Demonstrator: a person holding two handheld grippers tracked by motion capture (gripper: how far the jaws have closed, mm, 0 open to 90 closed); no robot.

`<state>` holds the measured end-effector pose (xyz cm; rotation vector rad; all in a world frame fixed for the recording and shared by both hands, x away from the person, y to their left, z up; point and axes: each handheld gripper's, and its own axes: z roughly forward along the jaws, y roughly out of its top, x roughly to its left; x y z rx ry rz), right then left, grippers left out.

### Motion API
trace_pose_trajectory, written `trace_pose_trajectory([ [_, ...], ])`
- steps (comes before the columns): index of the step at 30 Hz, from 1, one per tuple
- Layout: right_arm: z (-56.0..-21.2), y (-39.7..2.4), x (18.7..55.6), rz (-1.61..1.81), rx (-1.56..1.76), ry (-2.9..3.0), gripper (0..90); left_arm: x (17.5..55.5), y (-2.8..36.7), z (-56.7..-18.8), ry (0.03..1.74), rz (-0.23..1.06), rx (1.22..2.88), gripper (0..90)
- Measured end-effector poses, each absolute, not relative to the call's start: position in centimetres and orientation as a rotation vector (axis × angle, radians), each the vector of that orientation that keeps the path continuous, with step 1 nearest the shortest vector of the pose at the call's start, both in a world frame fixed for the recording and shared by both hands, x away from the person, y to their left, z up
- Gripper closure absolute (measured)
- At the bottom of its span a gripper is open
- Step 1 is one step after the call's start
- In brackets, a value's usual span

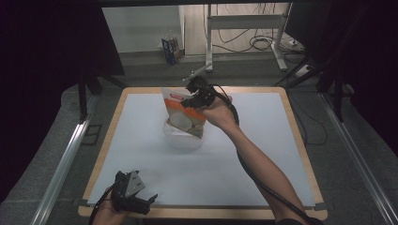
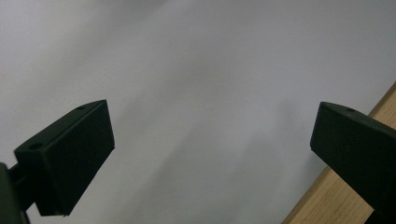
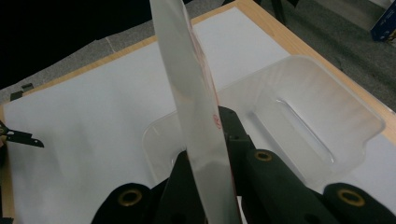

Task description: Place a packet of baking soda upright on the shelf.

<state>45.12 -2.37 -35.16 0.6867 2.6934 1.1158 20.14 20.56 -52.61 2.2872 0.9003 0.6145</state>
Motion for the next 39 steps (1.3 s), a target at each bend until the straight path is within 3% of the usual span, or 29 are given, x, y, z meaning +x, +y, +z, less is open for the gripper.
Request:
trace_pose_trajectory([
  [26,-40.1,-1.0,46.2,1.028,0.715,2.737,88.3,20.1,20.5,-52.6,0.893,0.617,2.296,0.0],
  [39,-41.5,-2.7,46.8,1.098,0.736,2.709,88.2,20.1,20.4,-52.6,0.894,0.617,2.299,0.0],
])
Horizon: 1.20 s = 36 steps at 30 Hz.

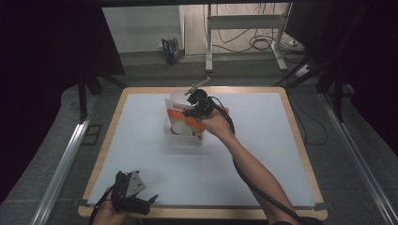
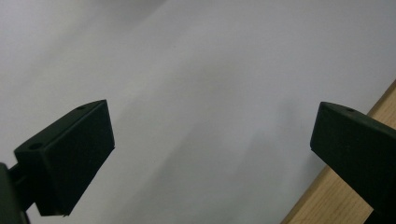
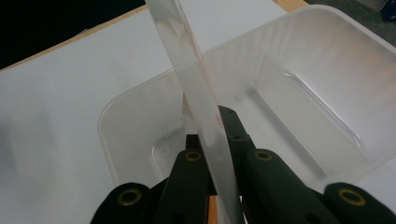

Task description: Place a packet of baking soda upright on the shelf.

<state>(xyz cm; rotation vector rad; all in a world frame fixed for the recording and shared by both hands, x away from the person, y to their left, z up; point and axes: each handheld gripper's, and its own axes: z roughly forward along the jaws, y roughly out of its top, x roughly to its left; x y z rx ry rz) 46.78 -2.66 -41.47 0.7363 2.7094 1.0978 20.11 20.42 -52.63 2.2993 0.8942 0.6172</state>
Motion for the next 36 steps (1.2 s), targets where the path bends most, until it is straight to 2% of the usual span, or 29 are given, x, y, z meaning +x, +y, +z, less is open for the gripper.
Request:
trace_pose_trajectory([
  [8,-41.61,-2.76,46.66,1.087,0.714,2.708,87.5,20.12,20.45,-52.62,0.894,0.617,2.298,0.0],
  [11,-41.61,-2.69,46.55,1.075,0.715,2.704,84.7,20.12,20.46,-52.63,0.895,0.616,2.297,0.0],
  [16,-41.58,-2.65,46.51,1.084,0.72,2.686,71.9,20.12,20.47,-52.63,0.895,0.616,2.295,0.0],
  [24,-41.44,-2.69,46.33,1.082,0.712,2.638,38.3,20.13,20.47,-52.63,0.895,0.615,2.296,0.0],
  [31,-41.49,-2.93,46.17,1.095,0.682,2.615,20.2,20.15,20.48,-52.64,0.899,0.614,2.294,0.0],
  [36,-41.52,-3.24,46.11,1.103,0.657,2.614,12.8,20.15,20.46,-52.65,0.899,0.614,2.297,0.0],
])
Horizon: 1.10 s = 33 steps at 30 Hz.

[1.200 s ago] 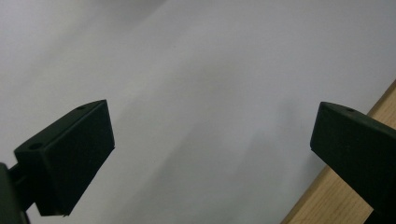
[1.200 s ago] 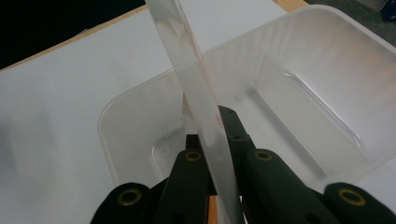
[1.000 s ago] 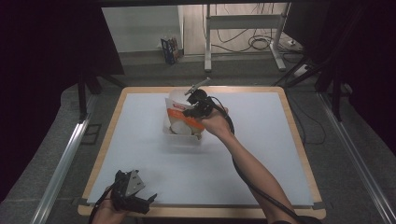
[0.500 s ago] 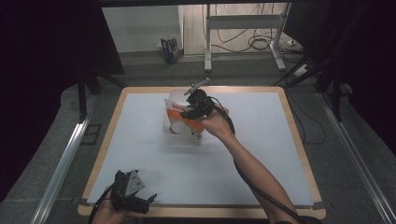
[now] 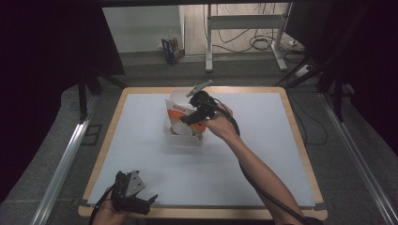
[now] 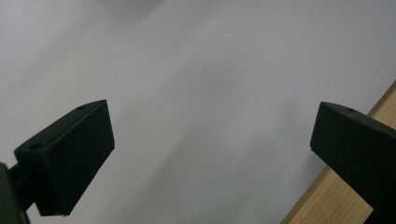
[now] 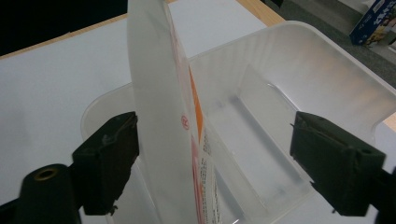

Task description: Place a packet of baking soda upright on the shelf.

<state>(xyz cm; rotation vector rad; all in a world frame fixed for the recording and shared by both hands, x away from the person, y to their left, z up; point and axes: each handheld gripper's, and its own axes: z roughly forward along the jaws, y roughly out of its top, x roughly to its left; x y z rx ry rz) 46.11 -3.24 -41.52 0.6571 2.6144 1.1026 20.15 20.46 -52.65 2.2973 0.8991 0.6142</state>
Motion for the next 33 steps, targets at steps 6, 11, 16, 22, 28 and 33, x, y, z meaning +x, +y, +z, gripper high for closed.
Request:
trace_pose_trajectory([
  [6,-41.2,-3.6,45.9,1.106,0.636,2.608,8.4,20.2,20.4,-52.7,0.9,0.614,2.297,0.0],
  [11,-41.0,-4.0,45.5,1.105,0.618,2.607,6.6,20.1,20.4,-52.6,0.899,0.616,2.299,0.0],
  [16,-40.8,-4.3,45.0,1.098,0.609,2.614,5.2,20.2,20.4,-52.7,0.901,0.616,2.3,0.0],
  [22,-40.7,-4.7,44.4,1.096,0.594,2.612,4.1,20.2,20.4,-52.7,0.903,0.614,2.302,0.0],
  [28,-40.9,-5.4,44.1,1.102,0.598,2.614,3.2,20.2,20.4,-52.6,0.903,0.613,2.302,0.0],
  [33,-41.2,-5.9,44.1,1.105,0.615,2.619,2.5,20.2,20.5,-52.6,0.904,0.612,2.301,0.0],
])
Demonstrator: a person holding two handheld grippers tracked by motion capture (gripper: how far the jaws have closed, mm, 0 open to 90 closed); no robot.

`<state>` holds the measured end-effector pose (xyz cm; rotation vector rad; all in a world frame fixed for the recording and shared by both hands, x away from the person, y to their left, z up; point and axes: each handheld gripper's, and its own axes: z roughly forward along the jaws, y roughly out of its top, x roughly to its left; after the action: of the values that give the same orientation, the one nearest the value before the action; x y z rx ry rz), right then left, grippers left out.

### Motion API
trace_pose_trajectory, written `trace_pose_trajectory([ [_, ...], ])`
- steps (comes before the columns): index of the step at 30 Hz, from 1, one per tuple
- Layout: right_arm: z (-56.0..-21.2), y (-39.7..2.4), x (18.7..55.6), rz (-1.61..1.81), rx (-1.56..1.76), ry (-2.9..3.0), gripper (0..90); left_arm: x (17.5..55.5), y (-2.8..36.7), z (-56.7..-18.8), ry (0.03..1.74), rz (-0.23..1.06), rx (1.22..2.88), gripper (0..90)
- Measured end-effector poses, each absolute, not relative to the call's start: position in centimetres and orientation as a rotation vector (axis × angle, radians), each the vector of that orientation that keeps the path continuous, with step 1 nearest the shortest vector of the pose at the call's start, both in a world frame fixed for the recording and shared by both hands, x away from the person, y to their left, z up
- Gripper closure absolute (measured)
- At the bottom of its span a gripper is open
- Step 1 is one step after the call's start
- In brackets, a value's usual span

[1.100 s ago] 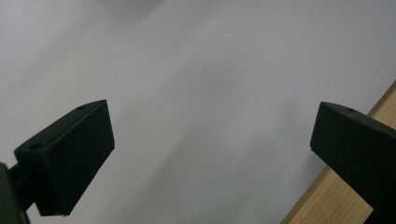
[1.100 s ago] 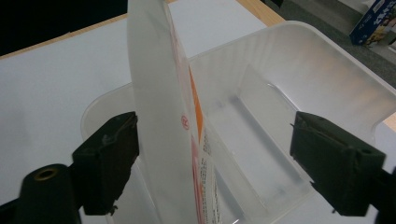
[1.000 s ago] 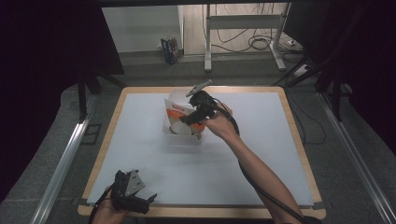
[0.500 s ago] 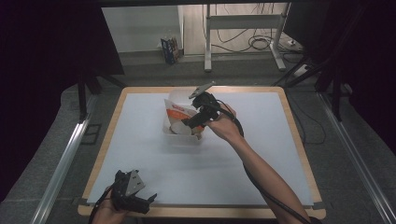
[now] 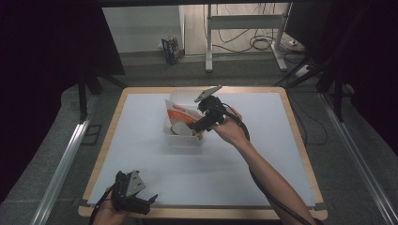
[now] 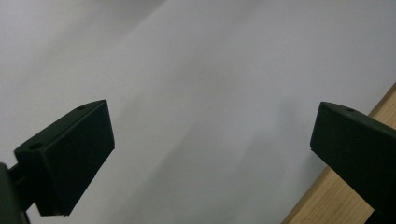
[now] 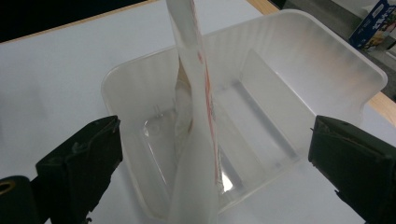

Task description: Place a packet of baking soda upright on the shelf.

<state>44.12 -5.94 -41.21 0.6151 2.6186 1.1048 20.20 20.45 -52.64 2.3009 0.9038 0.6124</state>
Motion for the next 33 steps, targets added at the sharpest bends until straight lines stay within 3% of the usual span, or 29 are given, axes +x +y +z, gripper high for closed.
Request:
trace_pose_trajectory([
  [33,-42.3,-10.5,42.3,1.19,0.703,2.55,0.0,20.2,20.3,-52.7,0.897,0.617,2.321,0.0],
])
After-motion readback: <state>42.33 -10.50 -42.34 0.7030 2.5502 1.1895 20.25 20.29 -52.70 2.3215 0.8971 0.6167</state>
